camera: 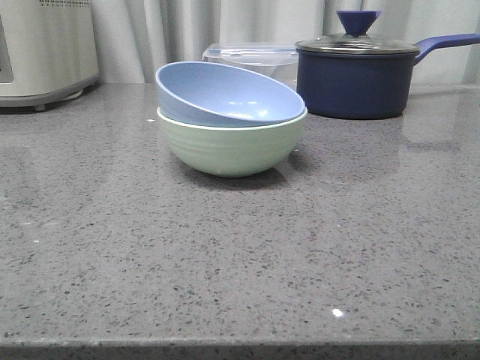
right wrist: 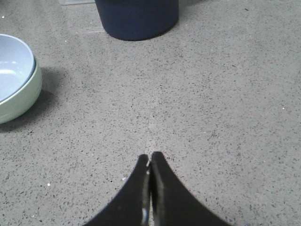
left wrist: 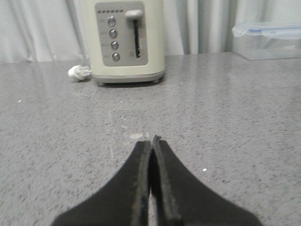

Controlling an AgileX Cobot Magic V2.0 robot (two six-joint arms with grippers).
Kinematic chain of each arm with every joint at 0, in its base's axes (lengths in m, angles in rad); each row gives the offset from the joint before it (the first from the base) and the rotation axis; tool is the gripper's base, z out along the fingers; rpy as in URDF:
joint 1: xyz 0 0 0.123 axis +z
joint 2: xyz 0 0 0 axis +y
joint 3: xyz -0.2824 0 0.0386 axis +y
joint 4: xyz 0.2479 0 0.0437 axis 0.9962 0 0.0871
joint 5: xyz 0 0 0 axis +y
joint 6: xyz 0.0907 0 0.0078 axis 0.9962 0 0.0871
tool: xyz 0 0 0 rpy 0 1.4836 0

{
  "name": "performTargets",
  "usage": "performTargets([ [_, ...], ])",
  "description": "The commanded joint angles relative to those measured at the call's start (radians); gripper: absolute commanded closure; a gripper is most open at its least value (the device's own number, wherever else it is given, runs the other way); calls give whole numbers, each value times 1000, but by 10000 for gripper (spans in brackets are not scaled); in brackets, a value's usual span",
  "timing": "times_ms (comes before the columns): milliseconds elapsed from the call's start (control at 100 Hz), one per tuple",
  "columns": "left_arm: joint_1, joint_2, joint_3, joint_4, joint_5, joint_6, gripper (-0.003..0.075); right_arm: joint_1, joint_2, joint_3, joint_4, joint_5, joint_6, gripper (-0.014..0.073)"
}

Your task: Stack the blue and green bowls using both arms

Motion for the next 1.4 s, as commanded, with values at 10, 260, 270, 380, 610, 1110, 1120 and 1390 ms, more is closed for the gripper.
performTargets([
  [10,23,-34,19,-15,-129,-1,741,-5,8,-25,-13,-68,-5,675],
  [260,32,-37,59,-15,-167,-1,741,-5,8,-25,-13,-67,-5,675],
  [270,32,-37,59,-15,-167,-1,741,-5,8,-25,-13,-67,-5,675],
  [380,32,-37,59,-15,-174,-1,741,-5,8,-25,-13,-67,-5,675],
  [610,32,-37,59,-15,-174,-1,741,-5,8,-25,-13,-67,-5,675],
  [1110,32,-37,59,-15,-174,-1,741,-5,8,-25,-13,-67,-5,675],
  [1120,32,-37,59,-15,-174,-1,741,-5,8,-25,-13,-67,-5,675],
  [1390,32,-37,59,-15,-174,-1,741,-5,8,-25,-13,-67,-5,675],
])
